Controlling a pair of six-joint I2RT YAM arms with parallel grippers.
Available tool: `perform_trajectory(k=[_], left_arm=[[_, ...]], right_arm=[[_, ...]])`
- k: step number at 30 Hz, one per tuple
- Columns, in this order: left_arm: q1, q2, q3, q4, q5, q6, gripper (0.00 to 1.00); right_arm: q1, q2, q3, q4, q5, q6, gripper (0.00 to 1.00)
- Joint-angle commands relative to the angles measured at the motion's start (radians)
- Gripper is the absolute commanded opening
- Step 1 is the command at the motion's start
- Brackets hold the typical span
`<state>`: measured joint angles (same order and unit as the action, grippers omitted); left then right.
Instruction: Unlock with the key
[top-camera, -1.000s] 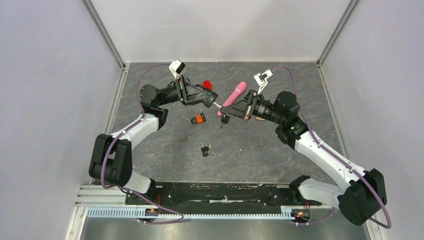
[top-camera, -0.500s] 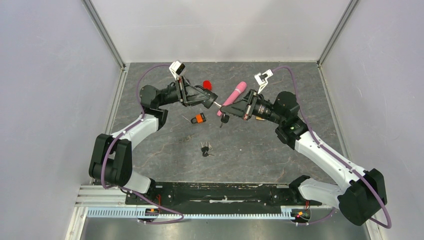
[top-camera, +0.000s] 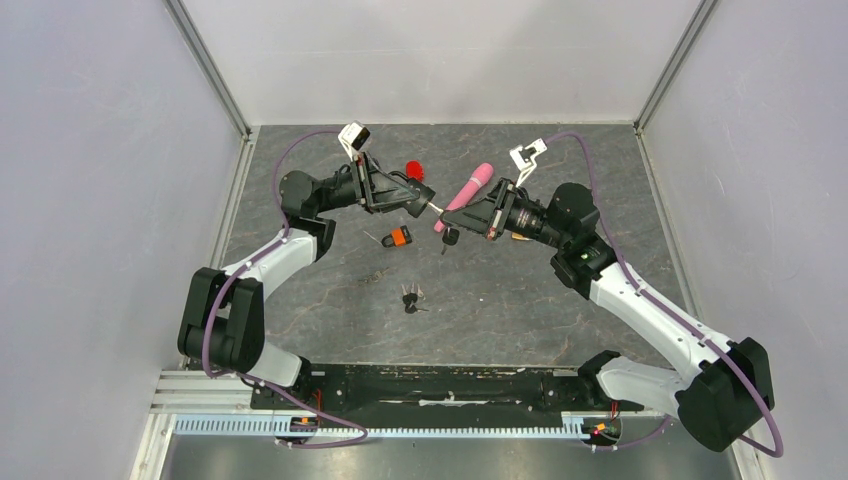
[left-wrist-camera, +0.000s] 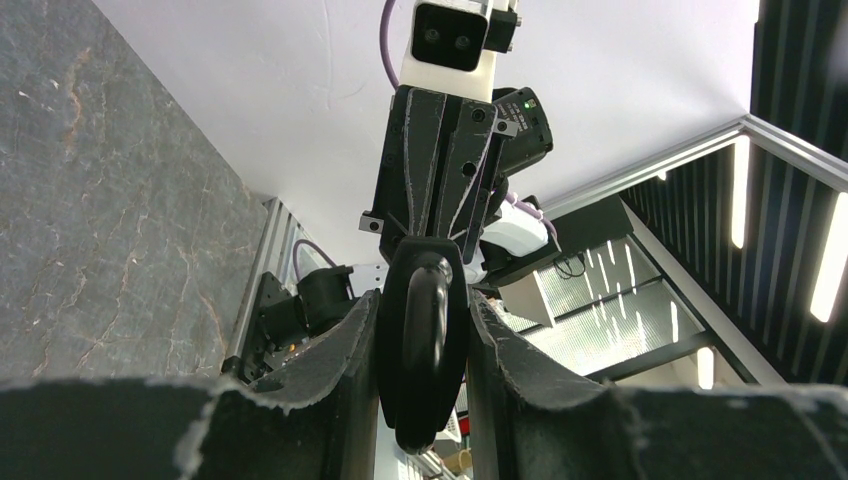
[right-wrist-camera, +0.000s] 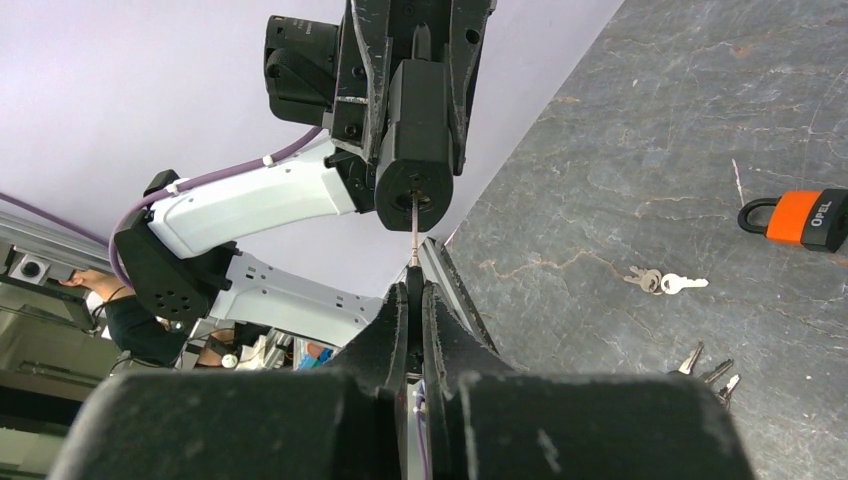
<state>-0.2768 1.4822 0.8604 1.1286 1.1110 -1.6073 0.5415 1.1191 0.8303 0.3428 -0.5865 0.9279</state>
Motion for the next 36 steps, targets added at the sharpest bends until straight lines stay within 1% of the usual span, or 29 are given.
perform_trajectory(k=[1,9,22,29,33,36], left_arm=[[0.001,-0.041,0.017,0.079,-0.015,0.000,0.02],[0.001,-0.038,0.020,0.099,-0.024,-0.022,0.02],[0.001,-0.033,0.015,0.085,-0.046,-0.009,0.02],[0.001,-0.052,0.009,0.005,-0.048,0.056,0.02],[0.001,-0.075,0.006,-0.081,-0.053,0.124,0.02],[0.001,-0.094,0.006,-0.183,-0.062,0.199,0.02]], right_arm=[[0.012,0.000,0.052,0.052,0.005,0.004,0.00],[0.034,0.014,0.058,0.058,0.004,0.006,0.00],[0.060,0.014,0.077,0.059,0.008,0.005,0.00],[0.069,0.010,0.084,0.057,0.015,0.006,0.00],[0.069,0.011,0.079,0.058,0.016,0.011,0.00],[0.070,0.009,0.079,0.061,0.016,0.015,0.00]])
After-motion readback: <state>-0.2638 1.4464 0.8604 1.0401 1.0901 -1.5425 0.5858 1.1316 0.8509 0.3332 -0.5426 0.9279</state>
